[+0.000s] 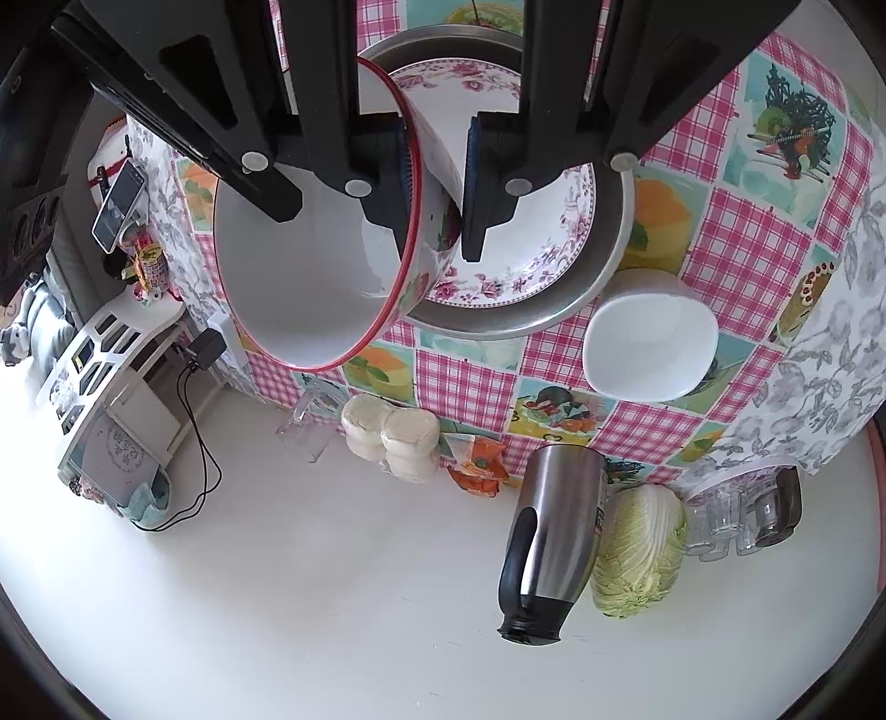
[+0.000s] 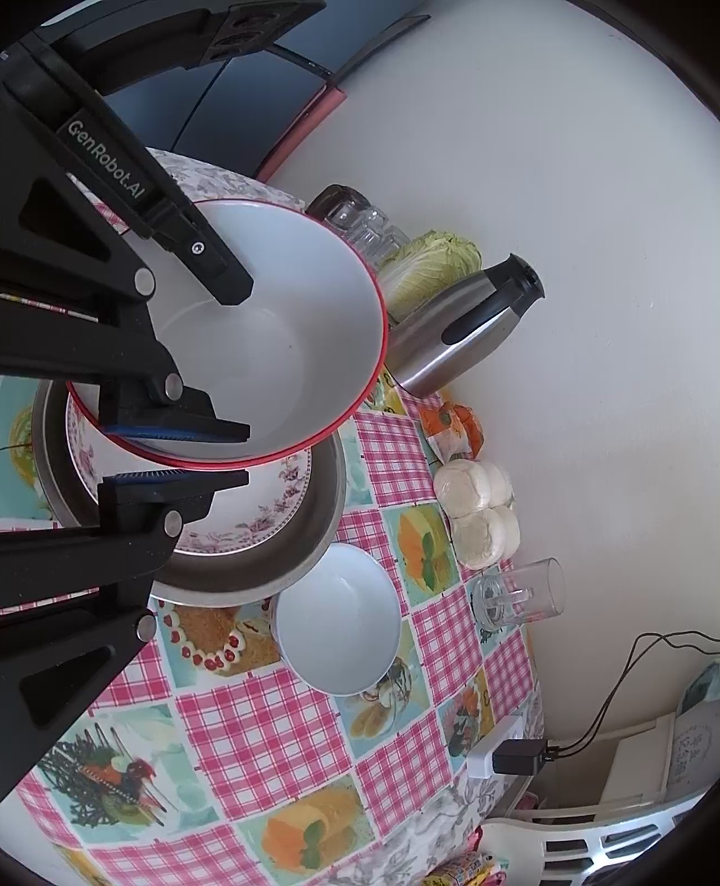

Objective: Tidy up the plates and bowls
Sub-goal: 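Lift the red-rimmed bowl with both grippers and carry it over the basin, then lower the red-rimmed bowl onto the floral plate in the basin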

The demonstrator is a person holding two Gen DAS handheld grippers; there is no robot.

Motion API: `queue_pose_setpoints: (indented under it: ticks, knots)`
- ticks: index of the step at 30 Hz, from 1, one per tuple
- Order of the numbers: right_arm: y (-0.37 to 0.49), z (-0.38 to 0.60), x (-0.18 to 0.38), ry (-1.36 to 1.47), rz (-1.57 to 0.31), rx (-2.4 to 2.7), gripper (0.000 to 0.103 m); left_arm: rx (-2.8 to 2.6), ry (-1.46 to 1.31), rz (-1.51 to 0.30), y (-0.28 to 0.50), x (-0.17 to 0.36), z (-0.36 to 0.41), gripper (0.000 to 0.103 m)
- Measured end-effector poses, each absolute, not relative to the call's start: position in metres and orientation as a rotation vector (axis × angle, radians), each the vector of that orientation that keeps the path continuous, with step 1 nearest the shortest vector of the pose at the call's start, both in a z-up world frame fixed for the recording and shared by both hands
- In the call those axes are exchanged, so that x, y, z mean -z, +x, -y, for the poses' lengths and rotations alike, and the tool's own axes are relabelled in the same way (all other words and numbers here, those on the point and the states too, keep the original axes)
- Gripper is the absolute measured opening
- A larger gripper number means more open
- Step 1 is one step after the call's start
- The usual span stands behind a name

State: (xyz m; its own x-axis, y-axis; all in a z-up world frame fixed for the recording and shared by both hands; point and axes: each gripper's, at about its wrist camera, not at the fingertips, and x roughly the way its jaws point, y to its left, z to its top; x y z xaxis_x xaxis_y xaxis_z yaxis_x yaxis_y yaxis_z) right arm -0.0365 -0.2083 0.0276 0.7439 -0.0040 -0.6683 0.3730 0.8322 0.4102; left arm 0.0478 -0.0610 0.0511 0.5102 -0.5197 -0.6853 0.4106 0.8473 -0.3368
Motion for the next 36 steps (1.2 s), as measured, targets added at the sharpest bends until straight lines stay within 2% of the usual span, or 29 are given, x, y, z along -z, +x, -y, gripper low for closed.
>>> queue_pose_setpoints:
  ticks: [7,36]
  knots:
    - [-0.032,0.204,-0.02,0.559,-0.692,0.22,0.01,0.555,-0.146,-0.893,0.056,-0.045,0.058,0.015]
    - [-0.006,0.218,0.029,0.604,-0.821,0.271,0.011,0.538,-0.137,-1.057,0.088,0.007,0.08,0.015]
